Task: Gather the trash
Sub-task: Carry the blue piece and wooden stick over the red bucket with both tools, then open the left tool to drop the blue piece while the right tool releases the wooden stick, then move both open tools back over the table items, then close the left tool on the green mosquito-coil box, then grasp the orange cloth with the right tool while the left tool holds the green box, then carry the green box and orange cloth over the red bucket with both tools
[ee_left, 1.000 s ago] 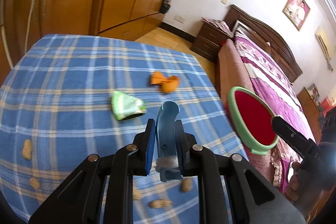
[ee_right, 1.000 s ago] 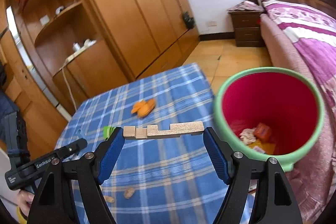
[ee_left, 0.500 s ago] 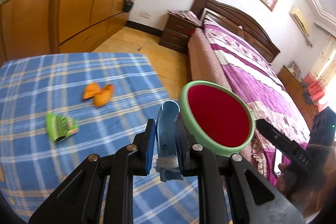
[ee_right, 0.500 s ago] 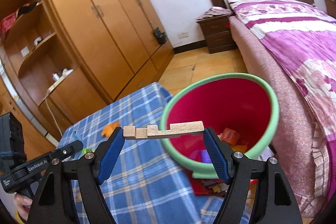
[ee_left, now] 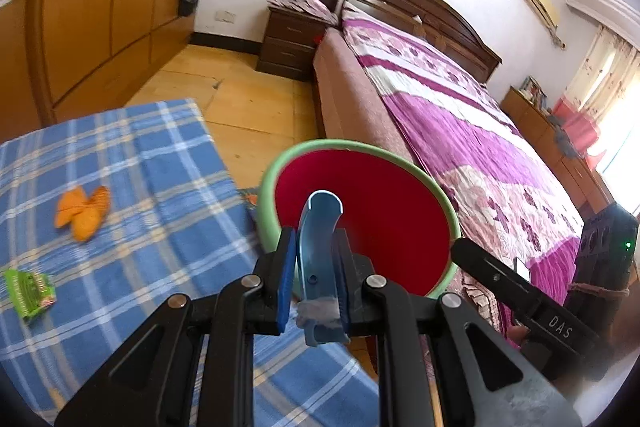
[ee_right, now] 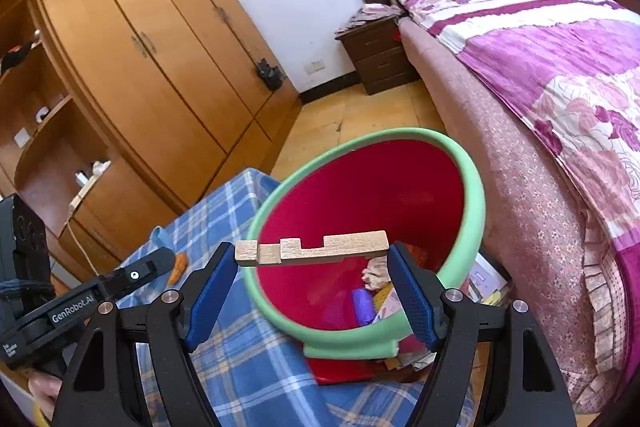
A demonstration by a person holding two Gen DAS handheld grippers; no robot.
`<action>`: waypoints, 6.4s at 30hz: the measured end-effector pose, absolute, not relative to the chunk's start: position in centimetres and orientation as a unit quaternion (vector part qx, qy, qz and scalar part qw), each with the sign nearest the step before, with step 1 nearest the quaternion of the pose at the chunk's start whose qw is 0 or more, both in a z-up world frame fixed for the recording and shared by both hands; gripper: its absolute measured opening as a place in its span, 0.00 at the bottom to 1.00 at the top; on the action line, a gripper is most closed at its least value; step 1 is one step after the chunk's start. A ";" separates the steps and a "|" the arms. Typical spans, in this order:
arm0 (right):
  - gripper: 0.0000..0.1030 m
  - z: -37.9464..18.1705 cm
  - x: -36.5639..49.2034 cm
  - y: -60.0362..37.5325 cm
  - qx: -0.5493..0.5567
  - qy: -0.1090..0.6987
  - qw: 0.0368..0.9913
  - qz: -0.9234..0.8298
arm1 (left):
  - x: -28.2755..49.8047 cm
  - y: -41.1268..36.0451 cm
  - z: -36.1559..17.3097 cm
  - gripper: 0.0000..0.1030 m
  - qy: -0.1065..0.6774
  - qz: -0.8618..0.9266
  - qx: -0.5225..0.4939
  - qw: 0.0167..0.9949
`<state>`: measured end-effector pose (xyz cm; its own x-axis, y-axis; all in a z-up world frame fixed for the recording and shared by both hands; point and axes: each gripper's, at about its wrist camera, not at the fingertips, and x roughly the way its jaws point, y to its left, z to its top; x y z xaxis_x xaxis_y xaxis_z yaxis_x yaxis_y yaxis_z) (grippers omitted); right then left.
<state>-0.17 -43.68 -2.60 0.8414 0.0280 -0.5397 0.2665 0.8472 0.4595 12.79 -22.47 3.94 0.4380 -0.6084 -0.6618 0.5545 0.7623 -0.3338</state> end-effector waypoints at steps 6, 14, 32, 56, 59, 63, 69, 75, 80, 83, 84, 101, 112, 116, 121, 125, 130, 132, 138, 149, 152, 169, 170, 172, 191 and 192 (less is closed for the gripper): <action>0.76 -3.4 0.0 -44.6 0.282 0.275 0.916 -0.070 | 13.7 -25.0 2.7 0.17 0.417 -0.358 -0.028 0.835; 0.76 -3.9 0.1 -45.5 0.291 0.279 0.912 -0.080 | 14.1 -26.4 1.4 0.17 0.430 -0.365 -0.016 0.825; 0.76 -4.7 2.3 -45.3 0.263 0.298 0.912 -0.099 | 13.9 -22.3 0.8 0.41 0.433 -0.295 -0.010 0.852; 0.79 -3.3 1.7 -42.3 0.227 0.279 0.928 -0.097 | 12.5 -15.1 2.1 0.53 0.413 -0.225 -0.028 0.882; 0.79 -2.8 1.3 -41.7 0.223 0.271 0.931 -0.099 | 12.3 -14.2 2.4 0.53 0.407 -0.218 -0.031 0.887; 0.79 -2.4 1.1 -40.8 0.221 0.269 0.933 -0.097 | 12.1 -12.4 2.9 0.54 0.397 -0.207 -0.039 0.893; 0.79 -2.3 1.0 -39.4 0.221 0.271 0.932 -0.092 | 11.7 -9.6 3.2 0.60 0.388 -0.186 -0.050 0.901; 0.79 -2.3 1.3 -37.3 0.211 0.277 0.934 -0.078 | 11.7 -6.5 2.7 0.60 0.392 -0.159 -0.064 0.904; 0.79 -2.7 2.1 -35.6 0.205 0.290 0.933 -0.068 | 12.0 -4.1 1.6 0.63 0.396 -0.129 -0.062 0.907; 0.79 -3.3 2.6 -34.7 0.202 0.302 0.930 -0.060 | 12.3 -3.1 1.0 0.73 0.395 -0.105 -0.056 0.911; 0.79 -3.4 2.7 -34.5 0.201 0.305 0.929 -0.058 | 12.5 -2.9 0.7 0.73 0.396 -0.101 -0.055 0.911; 0.79 -5.2 4.0 -33.3 0.200 0.341 0.917 -0.047 | 17.0 -3.2 -4.1 0.82 0.441 -0.083 -0.026 0.893; 0.79 -6.1 4.8 -33.4 0.210 0.355 0.910 -0.043 | 17.7 -3.8 -5.1 0.67 0.443 -0.056 0.021 0.895; 0.79 -6.1 5.1 -33.1 0.207 0.358 0.910 -0.035 | 17.7 -3.7 -4.9 0.61 0.442 -0.060 0.012 0.895; 0.79 -5.8 5.6 -32.4 0.199 0.360 0.911 -0.030 | 17.8 -3.0 -4.4 0.61 0.437 -0.070 -0.011 0.897; 0.79 -5.3 6.5 -31.5 0.182 0.363 0.914 -0.024 | 18.3 -2.2 -3.3 0.61 0.420 -0.064 -0.010 0.905; 0.79 -4.3 8.3 -29.9 0.162 0.362 0.918 -0.014 | 19.7 -0.4 -2.5 0.61 0.413 -0.036 -0.020 0.910; 0.79 -4.0 9.2 -29.1 0.156 0.364 0.918 -0.008 | 20.2 0.4 -2.3 0.61 0.411 -0.025 -0.028 0.911; 0.79 -4.2 12.5 -26.4 0.144 0.374 0.916 0.011 | 21.5 2.8 -2.3 0.61 0.397 0.011 -0.044 0.917; 0.77 -6.8 18.3 -21.6 0.124 0.394 0.910 0.044 | 22.4 4.8 -3.9 0.61 0.409 0.024 -0.071 0.910; 0.72 -7.4 19.7 -20.7 0.116 0.400 0.908 0.049 | 22.5 4.7 -4.0 0.61 0.410 0.019 -0.073 0.909; 0.13 -9.1 20.9 -20.0 0.129 0.420 0.893 0.096 | 21.7 3.8 -3.2 0.61 0.406 0.017 -0.064 0.912; 0.12 -8.9 20.7 -20.1 0.132 0.420 0.893 0.098 | 21.5 3.8 -3.0 0.61 0.404 0.016 -0.065 0.912; 0.12 -8.6 19.9 -20.6 0.145 0.419 0.890 0.106 | 20.9 3.7 -2.5 0.61 0.401 0.012 -0.070 0.913; 0.12 -2.2 9.3 -25.9 0.166 0.328 0.926 0.090 | 15.6 -0.7 2.4 0.61 0.374 -0.057 -0.069 0.923; 0.12 -1.9 8.8 -26.4 0.167 0.324 0.928 0.085 | 15.3 -1.2 2.7 0.61 0.372 -0.064 -0.069 0.923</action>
<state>8.76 -26.38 -1.91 0.7761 0.2650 -0.5722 -0.0494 0.9302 0.3638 15.25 -1.17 2.72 0.7148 -0.1692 -0.6786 0.0666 0.9823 -0.1748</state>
